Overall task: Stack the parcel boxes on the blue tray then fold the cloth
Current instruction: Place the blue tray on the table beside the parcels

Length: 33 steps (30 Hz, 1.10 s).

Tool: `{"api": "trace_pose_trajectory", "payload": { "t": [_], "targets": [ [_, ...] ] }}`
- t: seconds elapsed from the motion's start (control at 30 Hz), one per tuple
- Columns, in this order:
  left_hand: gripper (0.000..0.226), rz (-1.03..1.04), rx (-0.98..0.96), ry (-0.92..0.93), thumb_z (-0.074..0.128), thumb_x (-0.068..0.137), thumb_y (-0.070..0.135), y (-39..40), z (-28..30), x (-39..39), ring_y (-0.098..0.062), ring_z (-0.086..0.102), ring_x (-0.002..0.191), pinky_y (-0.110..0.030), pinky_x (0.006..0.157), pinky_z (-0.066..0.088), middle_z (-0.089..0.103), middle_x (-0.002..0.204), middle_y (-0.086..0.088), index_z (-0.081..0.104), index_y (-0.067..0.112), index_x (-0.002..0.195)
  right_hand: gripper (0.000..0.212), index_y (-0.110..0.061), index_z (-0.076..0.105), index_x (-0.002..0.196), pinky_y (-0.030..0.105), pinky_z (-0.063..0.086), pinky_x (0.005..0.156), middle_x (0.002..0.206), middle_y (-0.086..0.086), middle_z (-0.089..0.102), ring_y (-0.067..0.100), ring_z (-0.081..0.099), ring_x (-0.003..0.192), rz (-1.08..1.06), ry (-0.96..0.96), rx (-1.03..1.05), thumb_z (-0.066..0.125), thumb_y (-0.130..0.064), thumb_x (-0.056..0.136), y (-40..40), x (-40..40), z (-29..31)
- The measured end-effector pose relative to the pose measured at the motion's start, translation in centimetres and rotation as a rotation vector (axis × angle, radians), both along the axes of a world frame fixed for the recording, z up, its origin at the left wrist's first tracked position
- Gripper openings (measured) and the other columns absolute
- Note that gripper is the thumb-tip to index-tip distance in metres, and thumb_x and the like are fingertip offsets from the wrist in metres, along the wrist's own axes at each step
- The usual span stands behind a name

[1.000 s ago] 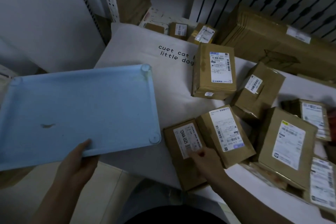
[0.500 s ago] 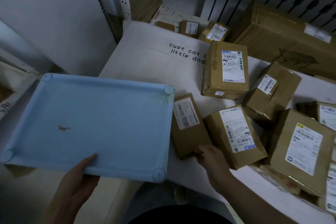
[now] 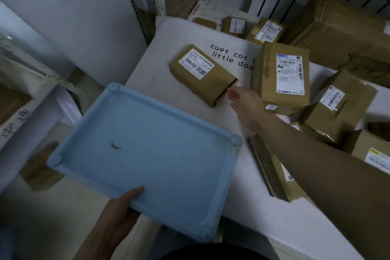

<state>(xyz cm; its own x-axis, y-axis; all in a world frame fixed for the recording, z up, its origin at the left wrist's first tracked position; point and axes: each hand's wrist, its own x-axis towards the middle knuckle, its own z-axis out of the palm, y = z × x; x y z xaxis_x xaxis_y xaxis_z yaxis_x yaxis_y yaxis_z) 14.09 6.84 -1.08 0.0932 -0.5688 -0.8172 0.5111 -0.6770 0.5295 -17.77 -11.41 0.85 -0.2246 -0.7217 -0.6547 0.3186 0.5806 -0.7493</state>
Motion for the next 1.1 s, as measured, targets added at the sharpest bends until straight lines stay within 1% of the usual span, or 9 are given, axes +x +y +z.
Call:
{"api": "trace_pose_trajectory", "payload": {
  "t": [0.13, 0.27, 0.33, 0.47, 0.6, 0.73, 0.83, 1.0, 1.1],
  "targets": [
    [0.05, -0.008, 0.036, 0.067, 0.056, 0.086, -0.01, -0.8, -1.1, -2.7, -0.033, 0.066, 0.104, -0.035, 0.061, 0.061, 0.067, 0.124, -0.014, 0.053, 0.004, 0.134, 0.015, -0.016, 0.069, 0.087, 0.034, 0.047, 0.103, 0.103, 0.008, 0.07, 0.018, 0.064, 0.103, 0.103, 0.222, -0.122, 0.059, -0.025, 0.094, 4.4, 0.1, 1.3],
    [0.049, -0.016, 0.039, 0.117, 0.057, 0.087, -0.008, -1.9, -2.0, -4.8, -0.032, 0.063, 0.108, -0.034, 0.062, 0.06, 0.064, 0.128, -0.014, 0.054, 0.005, 0.134, 0.014, -0.017, 0.071, 0.095, 0.008, 0.043, 0.079, 0.096, -0.006, 0.07, -0.007, 0.061, 0.088, 0.323, 0.726, -0.313, 0.06, -0.024, 0.094, 11.2, -1.4, 2.1],
    [0.05, -0.036, 0.028, 0.138, 0.057, 0.088, -0.007, -2.3, -2.6, -5.7, -0.033, 0.062, 0.111, -0.034, 0.065, 0.06, 0.063, 0.13, -0.013, 0.052, 0.006, 0.136, 0.02, -0.012, 0.069, 0.101, 0.012, 0.042, 0.086, 0.104, -0.002, 0.066, -0.005, 0.058, 0.093, 0.399, 0.918, -0.415, 0.056, -0.025, 0.093, 14.2, -2.5, 1.7],
    [0.049, -0.038, 0.06, 0.153, 0.055, 0.091, -0.006, -2.7, -3.6, -7.1, -0.033, 0.06, 0.114, -0.033, 0.066, 0.06, 0.06, 0.134, -0.012, 0.05, 0.007, 0.138, 0.027, -0.011, 0.068, 0.106, 0.026, 0.036, 0.104, 0.12, 0.006, 0.062, 0.021, 0.053, 0.117, 0.509, 1.17, -0.416, 0.052, -0.026, 0.09, 18.4, -5.4, 0.2],
    [0.047, -0.01, 0.118, 0.169, 0.052, 0.092, -0.005, -2.7, -4.3, -8.4, -0.029, 0.062, 0.108, -0.031, 0.062, 0.06, 0.059, 0.135, -0.014, 0.05, 0.006, 0.138, 0.03, -0.011, 0.068, 0.105, 0.034, 0.042, 0.099, 0.117, 0.005, 0.063, 0.023, 0.055, 0.112, 0.417, 1.271, -0.331, 0.049, -0.028, 0.09, 20.6, -6.9, 0.4],
    [0.045, -0.016, 0.174, 0.165, 0.054, 0.093, -0.003, -2.8, -4.0, -10.3, -0.027, 0.063, 0.1, -0.031, 0.056, 0.059, 0.061, 0.13, -0.011, 0.051, 0.008, 0.137, 0.018, -0.009, 0.068, 0.104, 0.033, 0.043, 0.096, 0.115, 0.008, 0.063, 0.024, 0.056, 0.11, 0.391, 1.323, -0.33, 0.062, -0.014, 0.087, 21.4, -7.8, -0.2],
    [0.045, -0.013, 0.194, 0.149, 0.056, 0.093, -0.003, -2.9, -3.7, -11.8, -0.025, 0.063, 0.1, -0.035, 0.069, 0.058, 0.059, 0.134, -0.01, 0.052, 0.01, 0.136, 0.019, -0.008, 0.068, 0.104, 0.036, 0.046, 0.094, 0.115, 0.009, 0.063, 0.025, 0.055, 0.109, 0.356, 1.319, -0.318, 0.068, -0.007, 0.085, 21.3, -7.8, -0.5],
    [0.019, -0.116, 0.26, 0.102, 0.059, 0.093, 0.002, -3.0, -2.9, -12.0, -0.028, 0.061, 0.096, -0.041, 0.059, 0.061, 0.064, 0.111, -0.008, 0.059, 0.016, 0.106, 0.02, -0.007, 0.069, 0.103, 0.032, 0.041, 0.095, 0.115, 0.01, 0.064, 0.027, 0.056, 0.11, 0.329, 1.307, -0.298, 0.072, -0.003, 0.083, 21.0, -7.6, -0.9],
    [0.013, -0.165, 0.298, 0.084, 0.06, 0.092, 0.006, -3.0, -2.2, -11.9, -0.029, 0.061, 0.094, -0.041, 0.058, 0.061, 0.064, 0.107, -0.009, 0.058, 0.014, 0.102, 0.021, -0.007, 0.069, 0.104, 0.035, 0.044, 0.097, 0.116, 0.01, 0.064, 0.028, 0.056, 0.111, 0.336, 1.283, -0.296, 0.072, -0.005, 0.084, 21.1, -7.4, -1.2]
  ]
}}
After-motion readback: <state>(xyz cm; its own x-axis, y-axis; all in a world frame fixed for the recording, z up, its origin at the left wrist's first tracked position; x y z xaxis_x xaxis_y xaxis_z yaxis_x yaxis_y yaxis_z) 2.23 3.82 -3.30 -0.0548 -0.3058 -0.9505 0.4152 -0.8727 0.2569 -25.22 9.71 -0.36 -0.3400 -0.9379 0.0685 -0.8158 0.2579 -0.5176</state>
